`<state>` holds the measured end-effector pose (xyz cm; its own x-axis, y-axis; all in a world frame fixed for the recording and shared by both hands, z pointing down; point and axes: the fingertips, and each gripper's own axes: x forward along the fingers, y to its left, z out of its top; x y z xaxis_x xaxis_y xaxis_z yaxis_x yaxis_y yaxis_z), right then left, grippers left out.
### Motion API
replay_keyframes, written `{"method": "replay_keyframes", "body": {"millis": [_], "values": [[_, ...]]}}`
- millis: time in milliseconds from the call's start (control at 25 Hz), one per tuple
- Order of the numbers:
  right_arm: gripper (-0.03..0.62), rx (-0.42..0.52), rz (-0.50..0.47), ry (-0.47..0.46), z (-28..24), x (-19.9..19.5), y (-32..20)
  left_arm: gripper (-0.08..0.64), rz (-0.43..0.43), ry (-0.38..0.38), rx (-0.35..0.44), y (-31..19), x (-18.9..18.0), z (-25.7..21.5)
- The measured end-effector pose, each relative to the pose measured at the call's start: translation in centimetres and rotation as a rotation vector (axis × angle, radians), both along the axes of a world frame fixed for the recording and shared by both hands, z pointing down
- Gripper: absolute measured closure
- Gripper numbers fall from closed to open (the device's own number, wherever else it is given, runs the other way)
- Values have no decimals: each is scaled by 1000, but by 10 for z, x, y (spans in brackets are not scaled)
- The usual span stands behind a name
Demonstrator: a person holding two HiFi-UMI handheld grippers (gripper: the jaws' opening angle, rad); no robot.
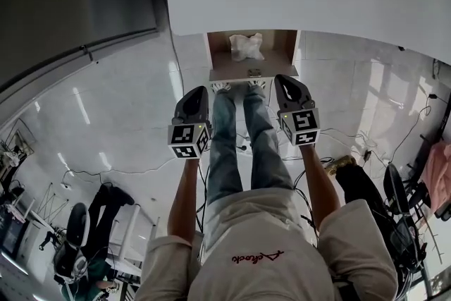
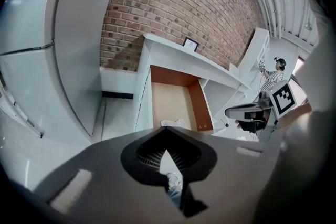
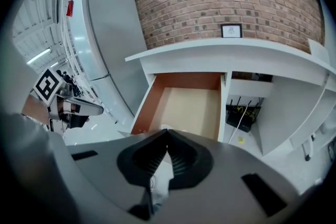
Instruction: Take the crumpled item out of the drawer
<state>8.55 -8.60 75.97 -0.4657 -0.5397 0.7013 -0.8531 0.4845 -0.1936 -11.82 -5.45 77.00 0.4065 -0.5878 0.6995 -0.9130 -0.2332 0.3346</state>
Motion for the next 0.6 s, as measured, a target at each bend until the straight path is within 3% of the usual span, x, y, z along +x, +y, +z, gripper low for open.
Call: {"method": "replay_keyframes", "body": {"millis": [600], "values": [[580,49,-64,9,37,-19,-66,551,-33,18,-5,1,-2,37]]}}
